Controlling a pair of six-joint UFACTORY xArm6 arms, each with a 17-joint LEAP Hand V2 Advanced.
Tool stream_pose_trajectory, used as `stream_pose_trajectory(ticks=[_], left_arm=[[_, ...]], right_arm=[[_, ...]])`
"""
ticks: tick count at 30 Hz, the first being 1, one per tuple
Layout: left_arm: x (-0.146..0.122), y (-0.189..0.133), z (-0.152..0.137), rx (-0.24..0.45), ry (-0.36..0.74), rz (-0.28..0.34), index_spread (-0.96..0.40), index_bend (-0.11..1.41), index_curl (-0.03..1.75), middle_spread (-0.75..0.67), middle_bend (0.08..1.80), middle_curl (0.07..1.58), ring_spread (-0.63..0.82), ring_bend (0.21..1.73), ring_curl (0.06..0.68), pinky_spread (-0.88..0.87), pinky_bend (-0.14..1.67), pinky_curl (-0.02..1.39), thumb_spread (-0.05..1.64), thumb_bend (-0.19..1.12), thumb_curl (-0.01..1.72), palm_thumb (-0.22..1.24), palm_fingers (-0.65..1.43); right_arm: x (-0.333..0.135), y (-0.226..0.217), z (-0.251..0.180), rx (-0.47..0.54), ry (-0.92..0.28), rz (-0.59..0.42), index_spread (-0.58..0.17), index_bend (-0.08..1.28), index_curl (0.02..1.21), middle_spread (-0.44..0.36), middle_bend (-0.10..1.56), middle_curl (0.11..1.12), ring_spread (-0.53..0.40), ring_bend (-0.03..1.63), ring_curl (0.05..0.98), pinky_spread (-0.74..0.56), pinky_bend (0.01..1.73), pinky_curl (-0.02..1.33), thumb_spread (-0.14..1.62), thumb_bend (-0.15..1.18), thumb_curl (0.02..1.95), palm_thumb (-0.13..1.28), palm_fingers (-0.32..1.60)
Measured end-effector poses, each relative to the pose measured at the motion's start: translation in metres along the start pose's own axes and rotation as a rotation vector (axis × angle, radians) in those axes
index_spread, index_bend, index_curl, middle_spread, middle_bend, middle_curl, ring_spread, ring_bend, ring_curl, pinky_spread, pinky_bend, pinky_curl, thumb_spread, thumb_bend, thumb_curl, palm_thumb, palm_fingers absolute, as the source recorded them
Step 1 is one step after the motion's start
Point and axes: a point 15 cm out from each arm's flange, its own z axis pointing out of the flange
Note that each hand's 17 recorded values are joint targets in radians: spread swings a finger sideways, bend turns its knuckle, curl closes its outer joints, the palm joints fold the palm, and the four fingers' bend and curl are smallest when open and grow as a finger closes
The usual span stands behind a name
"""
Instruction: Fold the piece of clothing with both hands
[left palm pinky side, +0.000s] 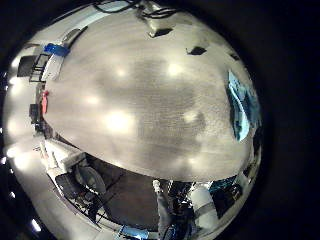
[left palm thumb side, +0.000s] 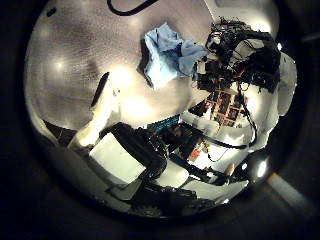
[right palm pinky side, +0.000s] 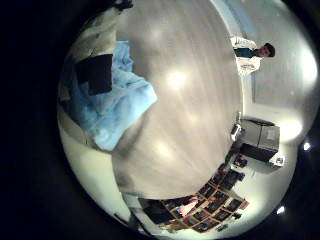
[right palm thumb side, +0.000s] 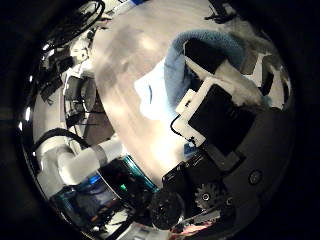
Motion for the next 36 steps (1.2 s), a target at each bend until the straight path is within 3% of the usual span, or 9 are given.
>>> stream_pose_trajectory(ticks=[4,8,11,13,19,24,28,33,36], left_arm=[[0.001,0.0,0.001,-0.003,0.003,0.0,-0.04,0.2,0.46,0.13,0.17,0.3,0.32,0.53,0.226,0.42,0.22,0.35,1.21,-0.01,0.41,0.63,0.22],[0.004,0.001,0.001,-0.007,0.007,0.003,-0.04,0.2,0.46,0.13,0.17,0.3,0.32,0.53,0.225,0.42,0.22,0.35,1.21,-0.01,0.42,0.64,0.22],[0.005,0.001,-0.001,-0.006,0.007,0.005,-0.04,0.2,0.47,0.13,0.17,0.3,0.32,0.53,0.225,0.42,0.22,0.35,1.21,-0.01,0.42,0.64,0.22],[0.009,0.002,-0.002,-0.009,0.007,0.01,-0.04,0.2,0.47,0.13,0.17,0.3,0.32,0.53,0.225,0.42,0.22,0.35,1.21,-0.01,0.42,0.64,0.22],[0.012,0.005,-0.007,-0.003,0.004,0.014,-0.04,0.19,0.47,0.13,0.17,0.3,0.32,0.53,0.225,0.42,0.22,0.35,1.21,-0.01,0.42,0.64,0.22],[0.021,0.009,-0.012,-0.003,0.0,0.028,-0.04,0.19,0.47,0.13,0.17,0.3,0.32,0.53,0.225,0.42,0.22,0.35,1.21,-0.01,0.42,0.64,0.22],[0.038,0.015,-0.015,-0.022,-0.001,0.042,-0.04,0.19,0.47,0.13,0.17,0.3,0.32,0.53,0.225,0.42,0.22,0.35,1.21,-0.01,0.43,0.64,0.22],[0.075,0.022,-0.018,-0.069,-0.013,0.061,-0.04,0.2,0.47,0.14,0.17,0.3,0.33,0.54,0.225,0.42,0.22,0.35,1.2,-0.02,0.42,0.64,0.21],[0.098,0.024,-0.025,-0.063,-0.033,0.065,-0.04,0.2,0.47,0.14,0.17,0.3,0.33,0.54,0.225,0.42,0.22,0.35,1.21,-0.02,0.42,0.64,0.21]], right_arm=[[-0.011,-0.002,0.003,0.004,-0.081,-0.004,-0.263,0.95,0.67,-0.153,1.23,0.66,-0.222,1.32,0.656,-0.33,1.14,0.82,1.2,-0.01,0.82,0.76,0.97],[-0.008,0.0,0.006,0.006,-0.141,-0.007,-0.325,0.55,0.6,-0.186,1.0,0.6,-0.262,1.29,0.628,-0.45,1.25,0.78,1.23,-0.01,0.76,0.76,0.52],[-0.001,0.003,0.005,0.01,-0.167,-0.022,-0.38,0.46,0.53,-0.176,0.85,0.55,-0.249,1.18,0.581,-0.35,1.15,0.76,1.24,-0.01,0.73,0.75,0.19],[0.004,0.004,-0.002,0.027,-0.176,-0.039,-0.406,0.44,0.5,-0.168,0.75,0.51,-0.211,1.1,0.534,-0.24,1.09,0.74,1.25,-0.02,0.71,0.74,0.09],[0.024,0.011,-0.03,0.096,-0.226,-0.019,-0.426,0.37,0.43,-0.152,0.6,0.43,-0.074,0.97,0.437,0.1,1.0,0.66,1.24,-0.01,0.67,0.73,0.05],[0.055,0.034,-0.07,0.142,-0.212,0.036,-0.427,0.34,0.41,-0.145,0.56,0.41,-0.035,0.92,0.397,0.26,0.91,0.59,1.23,0.0,0.66,0.77,0.12],[0.083,0.079,-0.084,0.084,-0.224,0.116,-0.421,0.32,0.41,-0.156,0.54,0.39,-0.023,0.9,0.376,0.35,0.85,0.55,1.22,-0.01,0.65,0.79,0.16],[0.116,0.15,-0.091,-0.057,-0.272,0.251,-0.396,0.28,0.4,-0.098,0.5,0.38,-0.004,0.88,0.362,0.39,0.77,0.51,1.24,-0.02,0.62,0.73,0.13],[0.136,0.191,-0.111,-0.072,-0.277,0.339,-0.388,0.26,0.39,-0.076,0.47,0.37,0.013,0.85,0.346,0.4,0.74,0.48,1.26,-0.02,0.6,0.69,0.13]])
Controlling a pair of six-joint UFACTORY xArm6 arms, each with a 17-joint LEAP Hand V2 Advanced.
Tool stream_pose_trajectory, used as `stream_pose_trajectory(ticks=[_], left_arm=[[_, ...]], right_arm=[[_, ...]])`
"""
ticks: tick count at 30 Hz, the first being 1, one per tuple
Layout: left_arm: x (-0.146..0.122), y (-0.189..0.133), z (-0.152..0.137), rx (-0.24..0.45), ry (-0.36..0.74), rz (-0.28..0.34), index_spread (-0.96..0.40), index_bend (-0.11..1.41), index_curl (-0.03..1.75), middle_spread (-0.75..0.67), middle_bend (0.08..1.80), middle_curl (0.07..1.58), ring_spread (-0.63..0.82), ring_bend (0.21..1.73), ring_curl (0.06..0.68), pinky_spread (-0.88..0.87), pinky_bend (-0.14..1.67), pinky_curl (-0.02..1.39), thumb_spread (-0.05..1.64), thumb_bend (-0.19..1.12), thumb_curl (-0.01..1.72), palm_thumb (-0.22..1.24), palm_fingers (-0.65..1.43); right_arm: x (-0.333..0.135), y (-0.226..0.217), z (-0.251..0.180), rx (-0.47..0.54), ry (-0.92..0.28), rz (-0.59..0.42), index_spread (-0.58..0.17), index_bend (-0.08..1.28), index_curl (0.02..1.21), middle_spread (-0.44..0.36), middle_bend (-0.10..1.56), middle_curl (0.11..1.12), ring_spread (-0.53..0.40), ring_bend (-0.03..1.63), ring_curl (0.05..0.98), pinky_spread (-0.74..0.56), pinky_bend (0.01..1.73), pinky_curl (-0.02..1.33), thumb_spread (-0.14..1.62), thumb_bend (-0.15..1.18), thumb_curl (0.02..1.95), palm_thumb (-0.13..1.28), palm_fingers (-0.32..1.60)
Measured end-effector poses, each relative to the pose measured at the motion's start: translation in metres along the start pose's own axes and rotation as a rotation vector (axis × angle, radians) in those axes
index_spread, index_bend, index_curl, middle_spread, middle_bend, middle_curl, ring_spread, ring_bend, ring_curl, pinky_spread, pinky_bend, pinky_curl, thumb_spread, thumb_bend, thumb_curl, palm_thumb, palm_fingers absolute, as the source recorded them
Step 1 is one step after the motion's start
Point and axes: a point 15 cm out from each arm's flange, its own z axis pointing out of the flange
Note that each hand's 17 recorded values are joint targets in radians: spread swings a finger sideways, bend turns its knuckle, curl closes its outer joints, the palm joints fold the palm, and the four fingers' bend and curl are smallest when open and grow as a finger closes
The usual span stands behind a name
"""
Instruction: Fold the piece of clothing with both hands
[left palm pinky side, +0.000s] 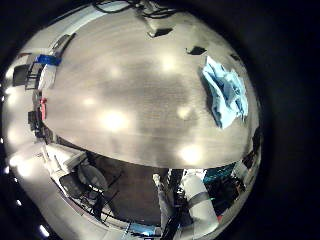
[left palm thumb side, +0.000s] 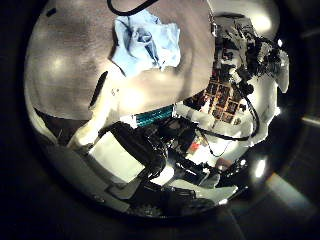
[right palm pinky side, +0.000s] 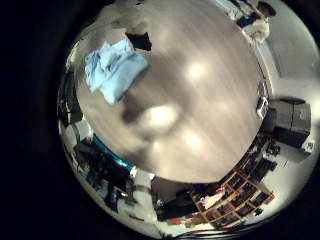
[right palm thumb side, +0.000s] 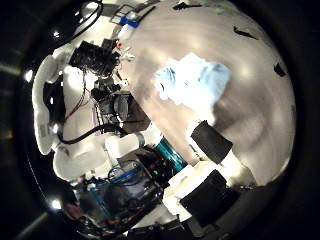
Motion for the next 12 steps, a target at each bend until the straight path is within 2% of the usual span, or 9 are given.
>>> stream_pose_trajectory(ticks=[3,6,9,12], left_arm=[[0.021,-0.003,0.0,0.006,-0.021,0.009,-0.04,0.2,0.47,0.14,0.17,0.29,0.33,0.54,0.227,0.42,0.22,0.35,1.21,-0.02,0.42,0.63,0.22],[0.034,-0.008,-0.002,0.015,-0.036,-0.002,-0.04,0.2,0.47,0.14,0.17,0.29,0.32,0.54,0.226,0.42,0.21,0.35,1.21,-0.02,0.42,0.63,0.22],[0.044,-0.01,-0.001,0.01,-0.036,0.002,-0.05,0.2,0.48,0.13,0.17,0.29,0.32,0.54,0.224,0.41,0.21,0.35,1.21,-0.01,0.42,0.63,0.23],[0.059,-0.012,0.007,-0.006,-0.033,0.024,-0.05,0.2,0.48,0.13,0.17,0.29,0.32,0.54,0.223,0.41,0.21,0.35,1.21,-0.01,0.42,0.63,0.23]], right_arm=[[0.015,0.025,-0.01,0.019,0.003,0.047,-0.382,0.25,0.39,-0.067,0.45,0.37,0.016,0.82,0.33,0.41,0.7,0.46,1.28,-0.02,0.58,0.66,0.16],[0.026,0.051,0.01,-0.009,-0.013,0.094,-0.382,0.23,0.38,-0.086,0.44,0.36,0.011,0.79,0.314,0.41,0.67,0.43,1.31,-0.01,0.56,0.65,0.19],[0.047,0.062,0.019,0.033,-0.001,0.147,-0.383,0.22,0.38,-0.088,0.42,0.36,0.008,0.77,0.302,0.41,0.65,0.41,1.32,-0.01,0.54,0.64,0.22],[0.059,0.07,0.022,0.02,0.007,0.174,-0.386,0.2,0.38,-0.08,0.41,0.36,0.007,0.75,0.291,0.42,0.63,0.39,1.32,-0.01,0.53,0.63,0.23]])
